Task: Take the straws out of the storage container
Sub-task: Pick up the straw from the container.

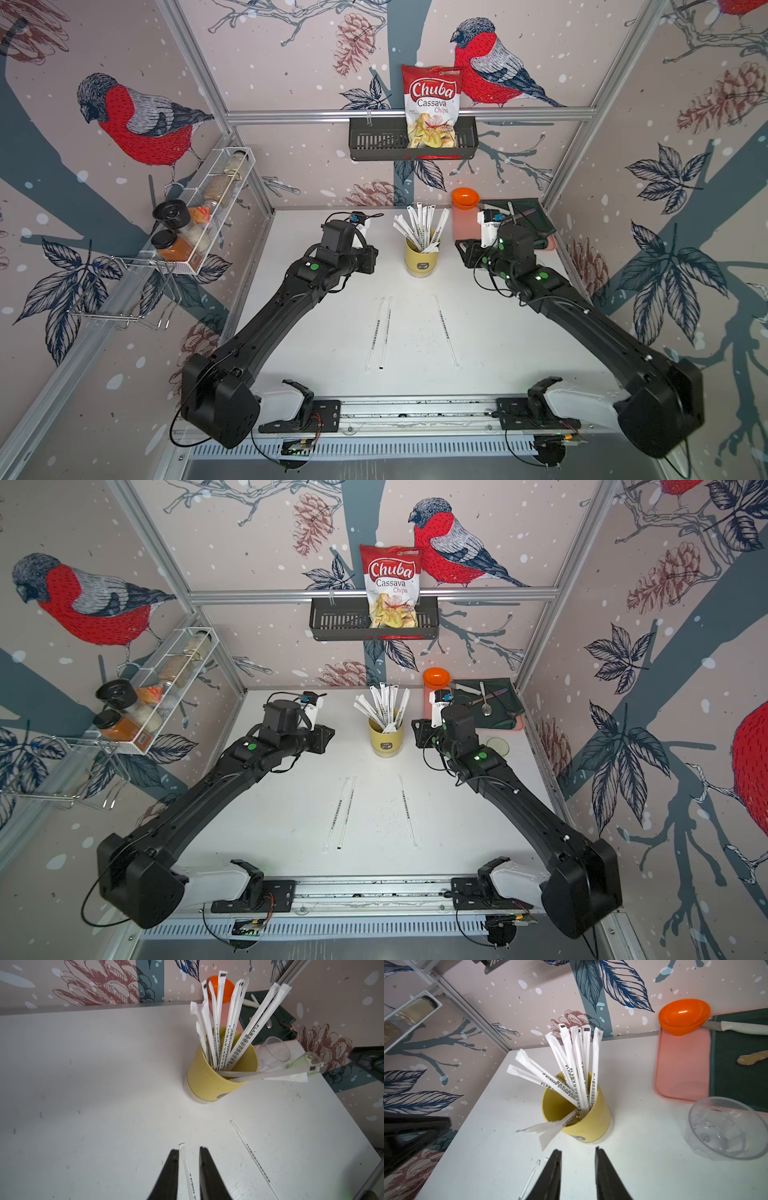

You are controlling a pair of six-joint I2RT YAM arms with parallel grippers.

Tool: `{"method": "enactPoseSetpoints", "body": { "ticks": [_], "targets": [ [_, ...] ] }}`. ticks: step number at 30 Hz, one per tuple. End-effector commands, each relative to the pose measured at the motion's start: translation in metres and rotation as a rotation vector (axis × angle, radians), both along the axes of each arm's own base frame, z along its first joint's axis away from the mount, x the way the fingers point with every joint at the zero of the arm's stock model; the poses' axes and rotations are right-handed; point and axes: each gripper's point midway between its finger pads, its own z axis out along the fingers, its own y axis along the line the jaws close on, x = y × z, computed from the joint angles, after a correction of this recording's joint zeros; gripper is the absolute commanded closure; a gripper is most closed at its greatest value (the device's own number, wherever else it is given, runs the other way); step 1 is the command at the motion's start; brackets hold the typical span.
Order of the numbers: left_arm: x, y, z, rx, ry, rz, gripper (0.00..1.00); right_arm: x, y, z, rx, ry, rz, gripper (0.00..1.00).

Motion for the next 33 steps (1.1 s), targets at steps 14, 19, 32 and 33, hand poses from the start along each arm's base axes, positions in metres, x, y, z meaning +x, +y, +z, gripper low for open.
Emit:
{"method": "enactPoseSetpoints", "body": {
  "ticks": [14,19,32,33],
  "targets": [
    [0.000,0.012,0.025,0.002,-0.179,0.013,0.77,0.083,0.031,-0.033,0.010,0.060,0.049,0.68],
    [0.001,0.013,0.025,-0.004,-0.178,0.011,0.77,0.084,0.029,-0.038,0.026,0.067,0.057,0.68],
    [0.007,0.015,0.017,0.002,-0.154,0.018,0.77,0.091,0.038,-0.046,0.045,0.073,0.091,0.73],
    [0.007,0.015,0.017,0.000,-0.153,0.017,0.77,0.092,0.038,-0.046,0.043,0.072,0.087,0.74]
  ]
}}
